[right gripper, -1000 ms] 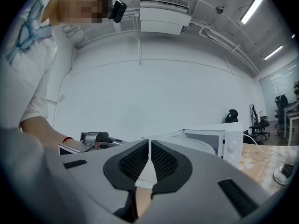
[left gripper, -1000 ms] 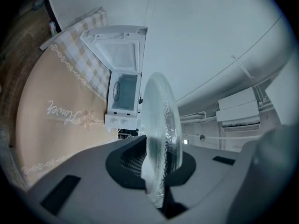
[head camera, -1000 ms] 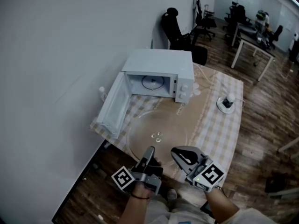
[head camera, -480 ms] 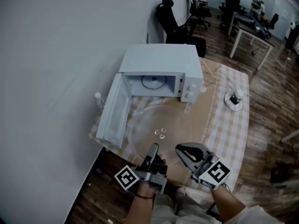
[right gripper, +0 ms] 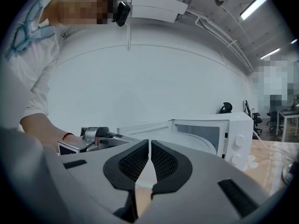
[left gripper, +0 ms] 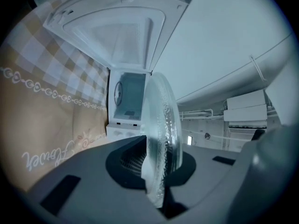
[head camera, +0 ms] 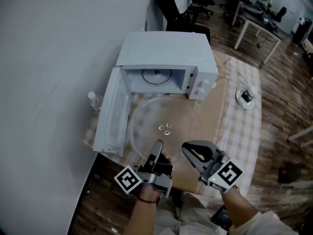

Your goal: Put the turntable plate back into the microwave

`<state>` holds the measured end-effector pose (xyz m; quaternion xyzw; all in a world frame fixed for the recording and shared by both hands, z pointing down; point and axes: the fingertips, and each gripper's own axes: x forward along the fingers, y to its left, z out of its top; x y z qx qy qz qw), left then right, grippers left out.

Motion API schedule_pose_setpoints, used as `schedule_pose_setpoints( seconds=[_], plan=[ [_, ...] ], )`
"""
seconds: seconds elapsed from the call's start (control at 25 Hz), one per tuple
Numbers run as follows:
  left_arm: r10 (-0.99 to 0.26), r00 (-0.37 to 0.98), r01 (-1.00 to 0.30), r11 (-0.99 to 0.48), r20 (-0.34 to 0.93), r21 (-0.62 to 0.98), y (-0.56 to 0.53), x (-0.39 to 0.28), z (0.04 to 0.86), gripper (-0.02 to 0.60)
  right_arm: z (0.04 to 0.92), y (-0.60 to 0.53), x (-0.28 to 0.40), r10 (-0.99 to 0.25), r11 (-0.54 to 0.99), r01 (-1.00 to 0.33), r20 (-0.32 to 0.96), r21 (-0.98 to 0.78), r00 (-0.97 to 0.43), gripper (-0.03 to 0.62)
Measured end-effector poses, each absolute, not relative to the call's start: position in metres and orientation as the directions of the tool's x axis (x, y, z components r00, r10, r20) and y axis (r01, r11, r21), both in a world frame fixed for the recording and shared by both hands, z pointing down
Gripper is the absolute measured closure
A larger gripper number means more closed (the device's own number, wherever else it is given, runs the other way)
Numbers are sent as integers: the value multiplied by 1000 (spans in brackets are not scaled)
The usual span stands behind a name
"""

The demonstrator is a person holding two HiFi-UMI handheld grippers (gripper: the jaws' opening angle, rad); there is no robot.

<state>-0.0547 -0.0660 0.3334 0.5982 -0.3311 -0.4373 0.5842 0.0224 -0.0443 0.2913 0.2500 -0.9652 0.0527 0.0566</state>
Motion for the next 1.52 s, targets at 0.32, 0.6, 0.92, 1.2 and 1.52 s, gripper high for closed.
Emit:
schedule_pose_setpoints(
  seconds=[0.32,0.6,0.92,1.2,1.52],
  plan=[
    [-909,390,132,-101,-145,986,-101,-67,357,560,310,-77,5,-446,892,-451,95,-38,-890,556],
    [-912,383,96,-121,-149,988,-145,-73,384,560,345,-116,-3,-392,919,-392,183,38,-901,556],
    [-915,374,103,-122,-152,987,-175,-70,404,560,373,-142,-1,-376,927,-357,267,117,-887,556],
    [-920,362,106,-122,-153,987,-190,-73,415,560,384,-158,-3,-374,927,-355,269,117,-888,556],
    [-914,372,99,-133,-161,986,-206,-75,425,560,399,-170,-7,-381,924,-347,317,161,-868,556]
  ],
)
